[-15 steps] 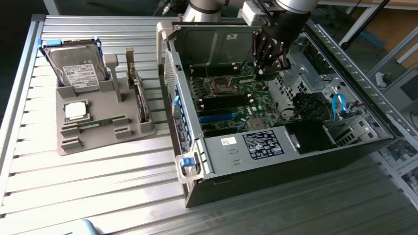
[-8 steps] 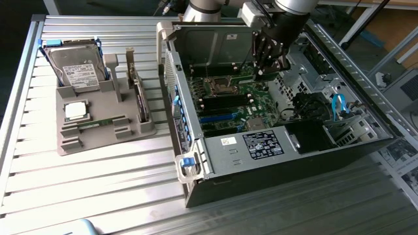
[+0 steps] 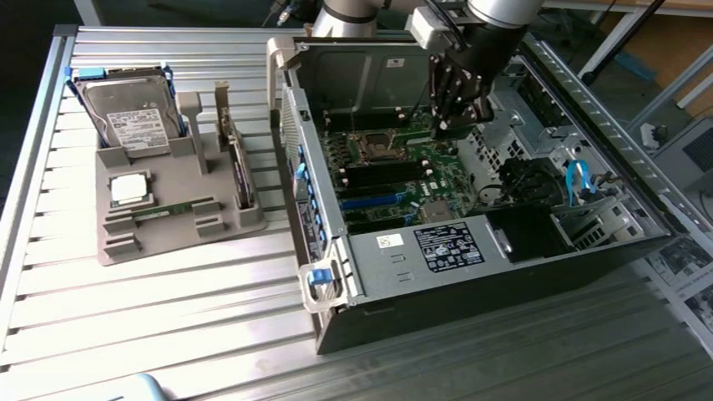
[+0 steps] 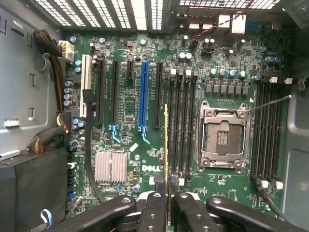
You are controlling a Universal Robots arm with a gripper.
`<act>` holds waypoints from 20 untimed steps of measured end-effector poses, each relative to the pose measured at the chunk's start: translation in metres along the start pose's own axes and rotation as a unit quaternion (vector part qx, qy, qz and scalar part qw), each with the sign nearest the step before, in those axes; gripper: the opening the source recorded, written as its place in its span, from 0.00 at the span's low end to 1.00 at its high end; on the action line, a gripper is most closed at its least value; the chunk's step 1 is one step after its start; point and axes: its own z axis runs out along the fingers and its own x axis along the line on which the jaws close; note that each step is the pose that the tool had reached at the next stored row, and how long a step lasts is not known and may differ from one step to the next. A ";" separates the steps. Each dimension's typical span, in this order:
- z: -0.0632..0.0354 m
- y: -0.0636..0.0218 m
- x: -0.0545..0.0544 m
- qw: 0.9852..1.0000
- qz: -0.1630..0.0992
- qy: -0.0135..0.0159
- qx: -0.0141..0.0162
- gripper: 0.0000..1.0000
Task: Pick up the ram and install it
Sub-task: 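Insert the ram into the slot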
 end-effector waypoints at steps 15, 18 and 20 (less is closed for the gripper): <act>0.0067 -0.0001 0.000 1.000 0.000 0.000 0.000 0.13; 0.0081 -0.0002 0.000 1.000 0.000 0.000 0.000 0.13; 0.0089 -0.0002 0.000 1.000 0.000 0.000 0.000 0.13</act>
